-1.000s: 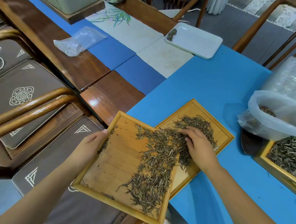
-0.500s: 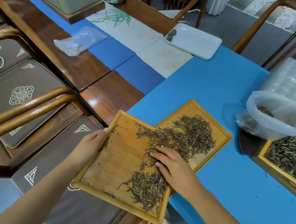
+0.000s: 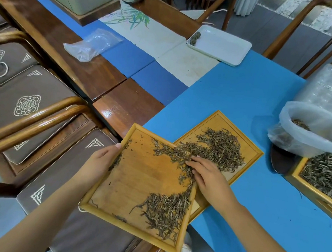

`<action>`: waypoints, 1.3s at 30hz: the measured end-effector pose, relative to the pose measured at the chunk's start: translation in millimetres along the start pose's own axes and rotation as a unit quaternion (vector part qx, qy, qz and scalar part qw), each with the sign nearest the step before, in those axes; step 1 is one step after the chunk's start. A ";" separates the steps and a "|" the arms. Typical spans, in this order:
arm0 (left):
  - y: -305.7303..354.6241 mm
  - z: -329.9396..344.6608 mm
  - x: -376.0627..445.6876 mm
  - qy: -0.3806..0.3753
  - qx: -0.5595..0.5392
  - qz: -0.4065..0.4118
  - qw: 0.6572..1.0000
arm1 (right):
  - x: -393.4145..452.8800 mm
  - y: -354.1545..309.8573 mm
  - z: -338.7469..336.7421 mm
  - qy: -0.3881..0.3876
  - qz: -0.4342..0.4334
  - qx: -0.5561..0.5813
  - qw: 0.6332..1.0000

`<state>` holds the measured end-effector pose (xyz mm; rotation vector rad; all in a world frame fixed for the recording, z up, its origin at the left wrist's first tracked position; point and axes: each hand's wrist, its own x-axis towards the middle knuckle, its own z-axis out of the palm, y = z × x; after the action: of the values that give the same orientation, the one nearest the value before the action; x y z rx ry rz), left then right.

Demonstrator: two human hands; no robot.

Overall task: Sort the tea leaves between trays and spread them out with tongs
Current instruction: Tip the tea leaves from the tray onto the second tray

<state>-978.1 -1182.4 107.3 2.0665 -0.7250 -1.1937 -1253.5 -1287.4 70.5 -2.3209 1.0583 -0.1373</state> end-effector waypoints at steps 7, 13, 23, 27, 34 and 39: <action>-4.0 -6.5 0.2 -0.012 -0.003 -0.009 1.000 | 7.9 13.5 -5.4 0.018 0.051 0.002 0.999; -3.0 -7.6 -1.2 -0.011 -0.004 -0.001 1.000 | 11.6 5.1 -11.4 0.048 0.069 0.021 0.996; 6.8 6.5 -4.1 -0.012 -0.020 0.005 1.000 | 39.0 -61.7 8.6 0.036 -0.073 0.001 0.997; 8.1 5.6 -3.8 -0.005 -0.022 0.004 1.000 | 37.2 -51.0 10.7 0.023 -0.055 -0.018 0.998; 7.0 -1.8 -2.0 0.010 -0.008 -0.002 1.000 | 21.1 -24.0 4.0 0.025 -0.030 -0.016 0.999; 1.8 -6.4 0.1 0.007 -0.003 -0.006 1.000 | 14.2 -7.8 0.9 0.037 -0.002 -0.006 0.999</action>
<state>-972.6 -1182.0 111.1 2.0756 -0.7033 -1.1867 -1238.4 -1293.2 72.0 -2.3448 1.0939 -0.2205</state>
